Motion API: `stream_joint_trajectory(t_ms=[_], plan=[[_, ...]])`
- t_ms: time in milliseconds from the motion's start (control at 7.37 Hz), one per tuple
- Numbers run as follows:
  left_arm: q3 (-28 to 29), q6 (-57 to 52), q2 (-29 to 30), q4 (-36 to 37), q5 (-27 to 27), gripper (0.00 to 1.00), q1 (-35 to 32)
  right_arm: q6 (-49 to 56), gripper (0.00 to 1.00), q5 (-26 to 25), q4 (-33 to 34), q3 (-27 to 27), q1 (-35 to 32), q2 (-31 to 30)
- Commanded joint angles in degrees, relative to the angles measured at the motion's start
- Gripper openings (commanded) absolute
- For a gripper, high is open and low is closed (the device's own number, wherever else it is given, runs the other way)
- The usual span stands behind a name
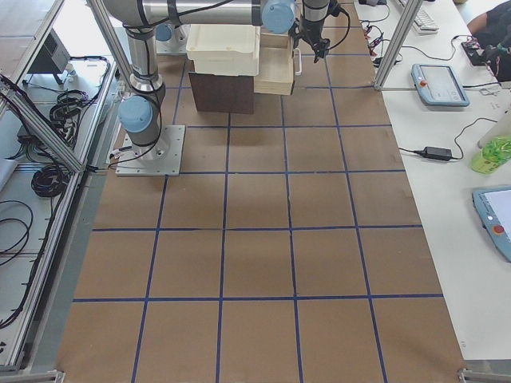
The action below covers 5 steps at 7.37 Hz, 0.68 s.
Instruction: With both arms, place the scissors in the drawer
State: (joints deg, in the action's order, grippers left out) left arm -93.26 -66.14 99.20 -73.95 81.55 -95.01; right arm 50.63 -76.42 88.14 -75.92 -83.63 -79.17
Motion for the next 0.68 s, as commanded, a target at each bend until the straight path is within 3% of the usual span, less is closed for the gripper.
stream_joint_trajectory(t_ms=[0, 136, 543], plan=[[1.5, 3.3, 2.4, 2.1, -0.1, 0.11, -5.0, -0.6, 1.0, -0.5, -3.9, -0.6, 3.7, -4.1], [2.3, 4.8, 4.0, 2.7, 0.0, 0.11, -7.5, -3.4, 1.0, -1.7, -7.1, -0.9, 3.7, -6.2], [2.5, 6.1, 6.9, 5.3, 0.0, 0.13, -11.6, -13.3, 1.0, -13.1, -10.9, -0.9, 3.7, -7.6]])
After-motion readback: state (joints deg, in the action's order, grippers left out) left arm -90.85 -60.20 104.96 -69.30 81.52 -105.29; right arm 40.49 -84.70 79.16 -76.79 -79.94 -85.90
